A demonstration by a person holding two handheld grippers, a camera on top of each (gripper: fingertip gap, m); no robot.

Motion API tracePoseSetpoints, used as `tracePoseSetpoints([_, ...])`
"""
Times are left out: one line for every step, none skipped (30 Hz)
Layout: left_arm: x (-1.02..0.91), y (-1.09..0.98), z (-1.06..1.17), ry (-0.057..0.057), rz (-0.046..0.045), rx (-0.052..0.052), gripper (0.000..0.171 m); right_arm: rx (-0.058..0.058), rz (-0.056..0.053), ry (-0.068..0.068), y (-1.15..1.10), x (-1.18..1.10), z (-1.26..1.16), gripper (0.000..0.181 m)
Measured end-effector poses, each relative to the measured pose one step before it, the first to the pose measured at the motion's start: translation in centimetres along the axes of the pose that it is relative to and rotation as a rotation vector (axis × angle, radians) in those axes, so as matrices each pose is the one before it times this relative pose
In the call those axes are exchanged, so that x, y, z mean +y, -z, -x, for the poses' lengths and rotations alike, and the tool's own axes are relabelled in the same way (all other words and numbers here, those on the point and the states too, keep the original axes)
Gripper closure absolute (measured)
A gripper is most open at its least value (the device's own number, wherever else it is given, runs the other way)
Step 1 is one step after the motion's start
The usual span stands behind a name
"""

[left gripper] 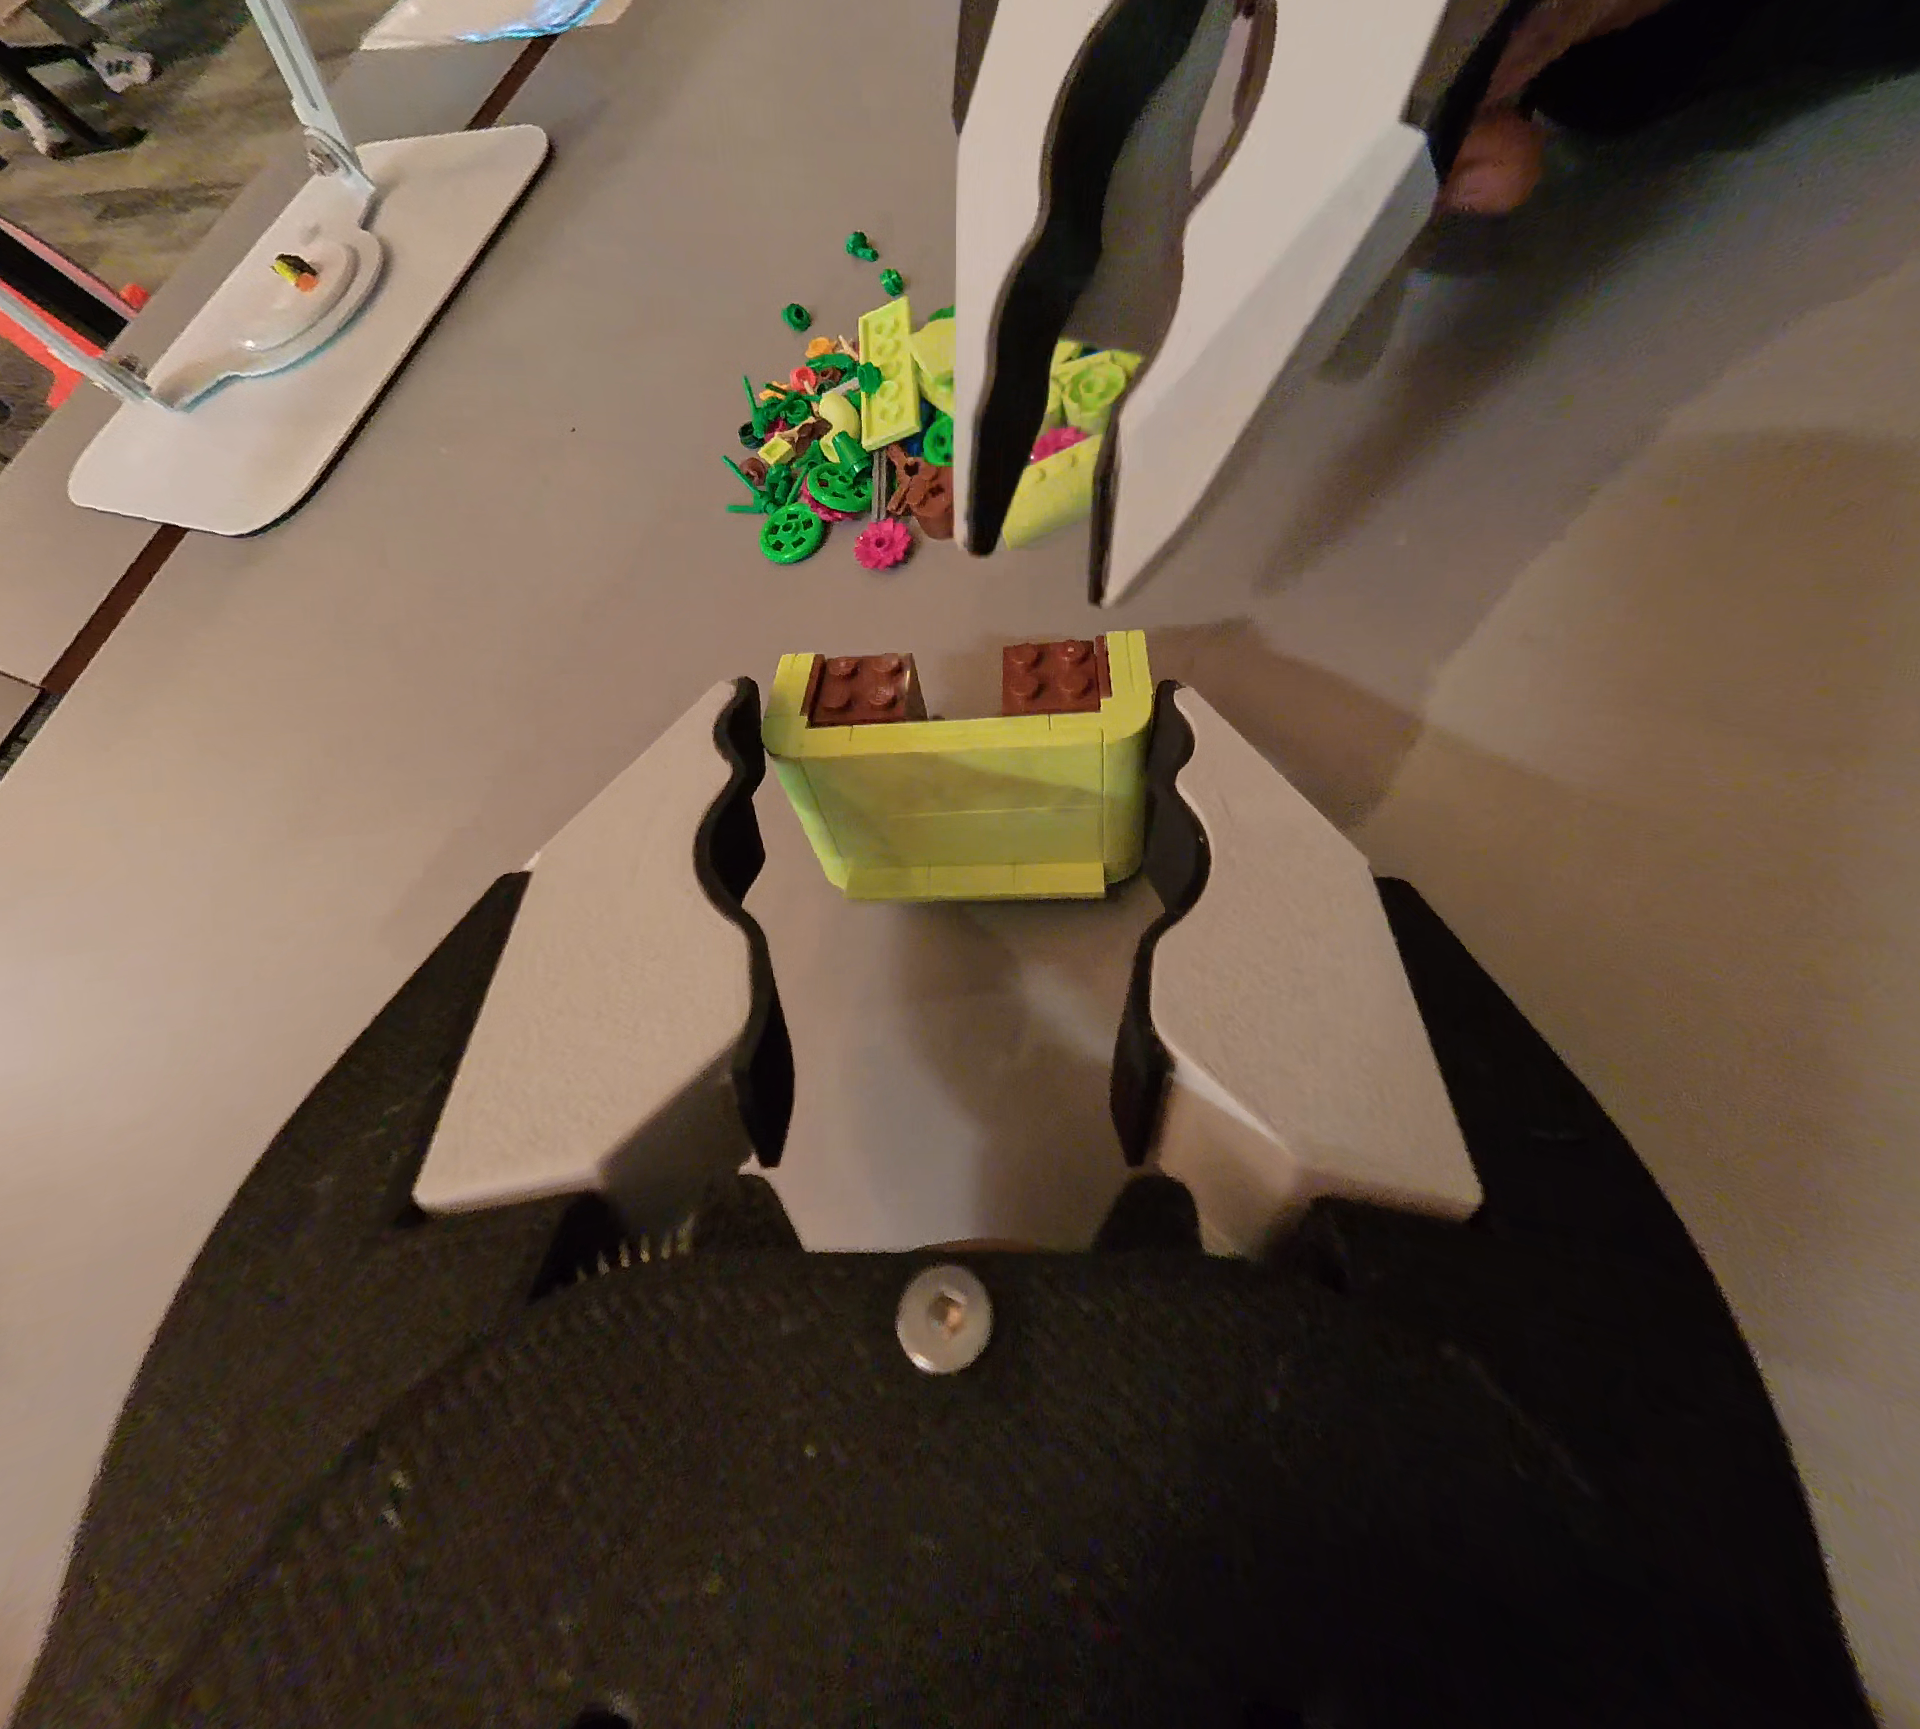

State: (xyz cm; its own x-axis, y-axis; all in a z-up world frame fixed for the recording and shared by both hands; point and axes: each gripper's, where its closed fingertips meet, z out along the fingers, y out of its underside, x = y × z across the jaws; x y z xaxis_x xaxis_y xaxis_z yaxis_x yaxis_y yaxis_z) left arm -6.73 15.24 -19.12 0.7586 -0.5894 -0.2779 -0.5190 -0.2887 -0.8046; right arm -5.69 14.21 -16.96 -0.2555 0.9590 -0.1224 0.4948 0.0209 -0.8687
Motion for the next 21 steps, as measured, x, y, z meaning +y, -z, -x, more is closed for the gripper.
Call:
tracePoseSetpoints([0.097,0.037,-0.178,-0.0035,0.00383,0.0121,0.099,-0.0075,0.0075,0.0055,-0.219,0.125,0.288,0.158])
tracePoseSetpoints([0.169,0.032,-0.228,-0.0044,0.00804,0.0158,0.098,-0.0034,0.0075,0.008,-0.162,0.116,0.187,0.158])
tracePoseSetpoints([0.314,0.001,-0.281,-0.0064,0.01622,0.0188,0.098,-0.0032,0.0057,0.008,-0.106,0.066,0.163,0.157])
tracePoseSetpoints([0.487,-0.068,-0.252,-0.0121,0.02752,0.0141,0.098,-0.0042,0.0038,0.0075,-0.061,0.033,0.156,0.157])
tracePoseSetpoints([0.473,-0.101,-0.193,-0.0152,0.02714,0.0075,0.096,-0.002,0.0036,0.0072,-0.028,0.023,0.106,0.157])
tracePoseSetpoints([0.139,-0.033,-0.017,-0.0188,0.00768,-0.008,0.095,0.003,0.0042,0.0067,-0.026,0.04,0.028,0.158])
tracePoseSetpoints([0.014,0.014,-0.046,-0.0135,-0.00108,-0.0049,0.095,0.0063,0.0037,0.0063,-0.006,0.044,-0.027,0.158])
tracePoseSetpoints([-0.029,0.036,-0.106,-0.0048,-0.00207,0.0029,0.095,0.006,0.0028,0.0058,-0.004,0.022,-0.029,0.158])
tracePoseSetpoints([-0.017,0.012,-0.074,0.0002,-0.00111,0.0044,0.095,0.0039,0.0019,0.0044,0.002,0.026,-0.015,0.158])
tracePoseSetpoints([0.002,0.013,-0.003,0.0011,-0.00017,0.0008,0.095,0.002,0.0001,0.0024,0.002,-0.006,-0.002,0.158])
tracePoseSetpoints([0.003,0.001,-0.007,0.0008,0.00019,0.0001,0.095,0.0006,-0.0009,0.0008,0.007,-0.003,0.001,0.158])
tracePoseSetpoints([-0.003,0.004,0.003,0.0016,0.00009,0.0002,0.095,0.0005,0.0,-0.0001,0.008,-0.008,-0.015,0.158])
tracePoseSetpoints([-0.004,-0.002,-0.007,0.0031,0.00022,0.0006,0.096,0.002,-0.0006,0.0005,0.015,0.003,-0.036,0.159])
tracePoseSetpoints([-0.011,0.005,0.0,0.0027,-0.0002,0.0011,0.096,0.0032,-0.0025,0.0014,0.039,-0.024,-0.058,0.159])
tracePoseSetpoints([-0.009,0.008,0.007,0.0022,-0.00091,0.0017,0.096,0.0028,-0.0029,0.0012,0.039,-0.04,-0.04,0.159])
tracePoseSetpoints([-0.013,0.018,0.012,0.0036,-0.00145,0.0019,0.096,0.0019,-0.0025,0.0007,0.054,-0.051,-0.033,0.159])
tracePoseSetpoints([-0.011,0.021,0.017,0.0051,-0.00119,0.003,0.096,0.0017,-0.0045,0.0026,0.072,-0.082,-0.024,0.159])
tracePoseSetpoints([-0.017,0.03,0.026,0.0062,-0.00192,0.0029,0.096,0.0036,-0.0072,0.0057,0.082,-0.136,-0.025,0.159])
tracePoseSetpoints([-0.014,0.024,0.043,0.0083,-0.00201,0.0026,0.096,0.005,-0.0066,0.0083,0.098,-0.121,-0.038,0.159])
tracePoseSetpoints([-0.003,0.016,0.079,0.0094,-0.00091,0.0013,0.096,0.0033,-0.0036,0.0104,0.087,-0.085,0.001,0.159])
tracePoseSetpoints([-0.005,0.01,0.124,0.0096,-0.00073,-0.0015,0.097,0.0018,-0.0027,0.0116,0.072,-0.074,0.04,0.159])
